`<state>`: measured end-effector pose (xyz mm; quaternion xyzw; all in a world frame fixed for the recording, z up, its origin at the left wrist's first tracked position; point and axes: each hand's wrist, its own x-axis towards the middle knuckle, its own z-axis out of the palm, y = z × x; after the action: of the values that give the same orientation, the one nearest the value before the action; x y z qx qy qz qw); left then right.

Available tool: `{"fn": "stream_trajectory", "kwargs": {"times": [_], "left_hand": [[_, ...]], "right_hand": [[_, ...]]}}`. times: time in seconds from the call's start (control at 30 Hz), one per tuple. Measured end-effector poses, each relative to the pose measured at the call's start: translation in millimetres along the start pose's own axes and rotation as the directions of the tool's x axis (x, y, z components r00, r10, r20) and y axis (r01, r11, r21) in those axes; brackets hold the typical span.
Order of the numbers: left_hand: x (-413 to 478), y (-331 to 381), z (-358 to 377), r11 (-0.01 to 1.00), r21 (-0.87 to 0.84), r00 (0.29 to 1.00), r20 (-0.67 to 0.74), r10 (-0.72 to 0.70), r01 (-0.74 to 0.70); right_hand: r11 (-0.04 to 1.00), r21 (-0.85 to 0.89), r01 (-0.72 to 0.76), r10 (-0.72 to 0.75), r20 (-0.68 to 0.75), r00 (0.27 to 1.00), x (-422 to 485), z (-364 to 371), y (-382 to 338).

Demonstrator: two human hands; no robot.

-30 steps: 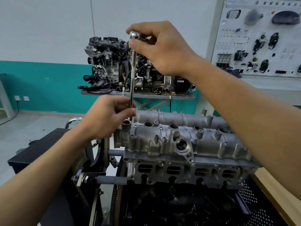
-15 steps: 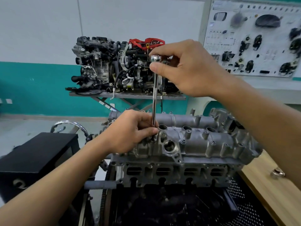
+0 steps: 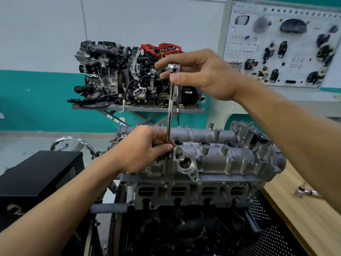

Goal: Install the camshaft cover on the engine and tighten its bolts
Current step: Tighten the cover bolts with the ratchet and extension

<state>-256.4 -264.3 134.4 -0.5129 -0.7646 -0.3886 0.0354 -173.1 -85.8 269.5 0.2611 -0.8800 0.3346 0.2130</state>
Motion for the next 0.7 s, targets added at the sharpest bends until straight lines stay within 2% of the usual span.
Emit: {"fn": "stream_trajectory", "kwargs": {"times": [0.07,0.17,0.23,0.33,0.6,0.67,0.7], "left_hand": [[0,0,-2,1.000,0.020,1.000,0.012,-0.006,0.005],[-1,3,-2,0.999,0.041,1.000,0.023,-0.014,0.013],[-3,5,0,1.000,0.021,1.000,0.007,-0.016,0.015],[-7,6,6,1.000,-0.002,1.000,-0.027,-0.001,0.001],[-11,9,8,0.999,-0.040,0.998,-0.064,-0.010,0.007],[-11,8,8,0.999,-0.041,0.998,-0.062,-0.008,0.006],[-10,8,8,0.999,-0.037,0.998,-0.058,-0.007,0.005]], "right_hand": [[0.998,-0.054,-0.013,0.013,-0.004,1.000,4,1,0],[0.957,-0.288,-0.028,0.012,-0.057,0.998,3,-1,-7],[0.878,-0.474,-0.065,0.006,-0.125,0.992,0,-2,-14],[0.697,-0.697,-0.170,0.012,-0.226,0.974,-8,2,-26],[0.481,-0.823,-0.303,-0.044,-0.367,0.929,-7,19,-43],[0.523,-0.822,-0.227,-0.047,-0.294,0.955,-6,14,-40],[0.615,-0.771,-0.166,-0.025,-0.229,0.973,-6,9,-38]]}}
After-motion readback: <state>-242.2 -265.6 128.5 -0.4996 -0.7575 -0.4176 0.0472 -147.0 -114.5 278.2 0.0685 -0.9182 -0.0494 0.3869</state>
